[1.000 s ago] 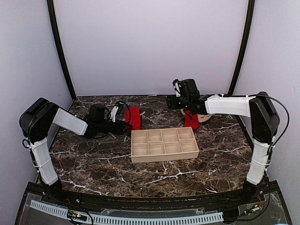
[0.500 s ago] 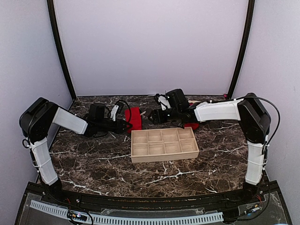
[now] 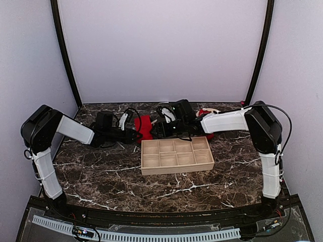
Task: Roll the socks
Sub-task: Pick up the sock from the center of the board.
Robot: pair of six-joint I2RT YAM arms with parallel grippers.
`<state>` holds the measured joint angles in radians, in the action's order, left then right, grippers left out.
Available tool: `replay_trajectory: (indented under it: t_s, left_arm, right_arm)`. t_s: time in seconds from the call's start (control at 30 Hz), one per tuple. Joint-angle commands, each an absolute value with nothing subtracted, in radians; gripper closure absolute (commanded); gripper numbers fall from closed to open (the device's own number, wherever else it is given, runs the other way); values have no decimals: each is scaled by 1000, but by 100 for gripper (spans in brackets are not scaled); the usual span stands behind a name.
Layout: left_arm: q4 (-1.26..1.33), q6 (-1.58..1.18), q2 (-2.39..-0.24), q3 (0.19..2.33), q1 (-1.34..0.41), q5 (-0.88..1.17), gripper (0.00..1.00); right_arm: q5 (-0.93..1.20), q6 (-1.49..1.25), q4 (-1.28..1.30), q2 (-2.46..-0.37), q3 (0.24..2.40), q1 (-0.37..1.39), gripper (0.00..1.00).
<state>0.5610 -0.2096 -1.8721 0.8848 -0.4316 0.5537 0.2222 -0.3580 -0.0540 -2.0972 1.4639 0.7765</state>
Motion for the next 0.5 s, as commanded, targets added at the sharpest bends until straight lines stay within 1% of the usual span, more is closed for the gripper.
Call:
replay_trajectory:
  t_s: [0.0,0.47]
  left_arm:
    - [532,-202,-1868,903,-424,588,69]
    - [520,-205,-1883,919,-420,618,69]
  right_arm:
    - [287,-371,-99,-2141,1525,781,25]
    - [346,-379,-106,-2241,1618,781,26]
